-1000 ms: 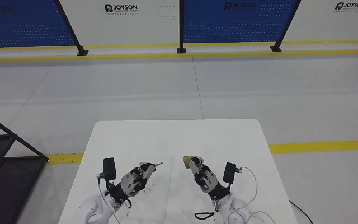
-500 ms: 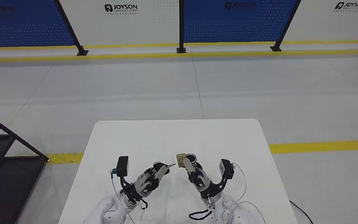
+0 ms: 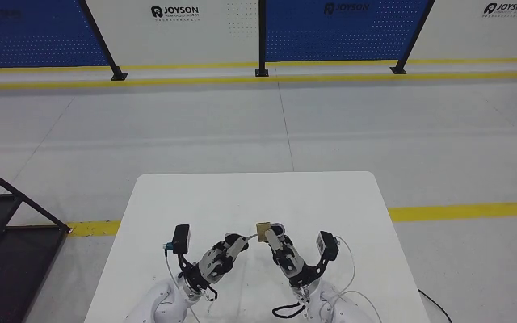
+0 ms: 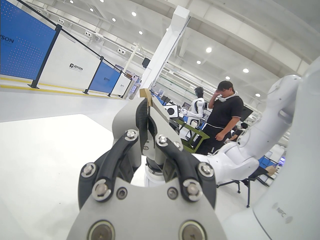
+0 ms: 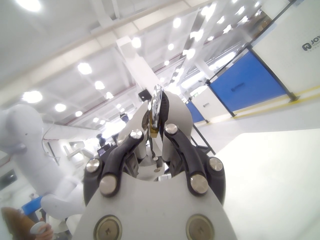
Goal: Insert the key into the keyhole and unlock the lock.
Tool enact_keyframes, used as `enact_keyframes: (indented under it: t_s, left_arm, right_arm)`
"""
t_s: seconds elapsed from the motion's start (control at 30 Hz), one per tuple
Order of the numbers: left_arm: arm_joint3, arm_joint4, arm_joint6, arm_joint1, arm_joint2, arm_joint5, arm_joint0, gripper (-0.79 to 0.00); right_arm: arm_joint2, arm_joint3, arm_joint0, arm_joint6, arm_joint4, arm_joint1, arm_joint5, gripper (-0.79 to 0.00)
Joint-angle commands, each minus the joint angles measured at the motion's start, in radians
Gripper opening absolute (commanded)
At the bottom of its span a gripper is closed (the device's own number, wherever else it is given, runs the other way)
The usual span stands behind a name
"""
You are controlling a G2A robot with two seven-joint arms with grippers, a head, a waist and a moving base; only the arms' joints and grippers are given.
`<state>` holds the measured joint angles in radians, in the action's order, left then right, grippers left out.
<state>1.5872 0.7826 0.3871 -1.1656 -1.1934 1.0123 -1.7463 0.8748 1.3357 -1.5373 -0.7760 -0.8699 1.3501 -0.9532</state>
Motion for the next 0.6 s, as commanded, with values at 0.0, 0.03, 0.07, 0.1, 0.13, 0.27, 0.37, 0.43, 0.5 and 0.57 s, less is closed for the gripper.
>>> enact_keyframes:
  t_s: [0.0, 0.03, 0.07, 0.1, 0.13, 0.27, 0.37, 0.43, 0.5, 0.57]
  left_arm:
    - [-0.002, 0.005, 0.006, 0.0, 0.001, 0.0, 0.002, -0.785]
    - [-0.002, 0.008, 0.008, -0.001, 0.002, 0.0, 0.002, -0.785]
    - [-0.004, 0.01, 0.011, -0.001, 0.002, 0.0, 0.003, -0.785]
    - [-0.004, 0.011, 0.014, -0.001, 0.002, 0.0, 0.003, -0.785]
    - [-0.004, 0.012, 0.015, -0.002, 0.003, 0.0, 0.003, -0.785]
    - [-0.008, 0.007, 0.012, -0.001, 0.007, 0.0, 0.006, -0.785]
    - [-0.01, 0.005, -0.001, 0.0, 0.008, 0.0, 0.008, -0.785]
    - [-0.014, 0.009, -0.016, 0.001, 0.006, 0.0, 0.009, -0.785]
    - [-0.014, 0.001, -0.021, 0.002, 0.008, 0.0, 0.01, -0.785]
    - [-0.014, -0.006, -0.027, 0.002, 0.01, 0.0, 0.011, -0.785]
  right_arm:
    - [0.002, 0.0, -0.001, -0.006, -0.004, 0.001, -0.002, -0.785]
    - [0.003, -0.001, -0.002, -0.008, -0.005, 0.002, -0.004, -0.785]
    - [0.005, -0.001, -0.003, -0.012, -0.007, 0.002, -0.006, -0.785]
    - [0.007, -0.002, -0.004, -0.014, -0.009, 0.002, -0.009, -0.785]
    - [0.008, -0.002, -0.004, -0.016, -0.009, 0.003, -0.01, -0.785]
    - [0.014, -0.005, -0.006, -0.016, -0.015, 0.004, -0.019, -0.785]
    - [0.018, -0.007, -0.008, -0.012, -0.021, 0.004, -0.022, -0.785]
    - [0.02, -0.007, -0.01, -0.011, -0.025, 0.005, -0.023, -0.785]
    - [0.021, -0.008, -0.011, -0.01, -0.029, 0.006, -0.024, -0.785]
    - [0.023, -0.01, -0.012, -0.009, -0.032, 0.007, -0.022, -0.785]
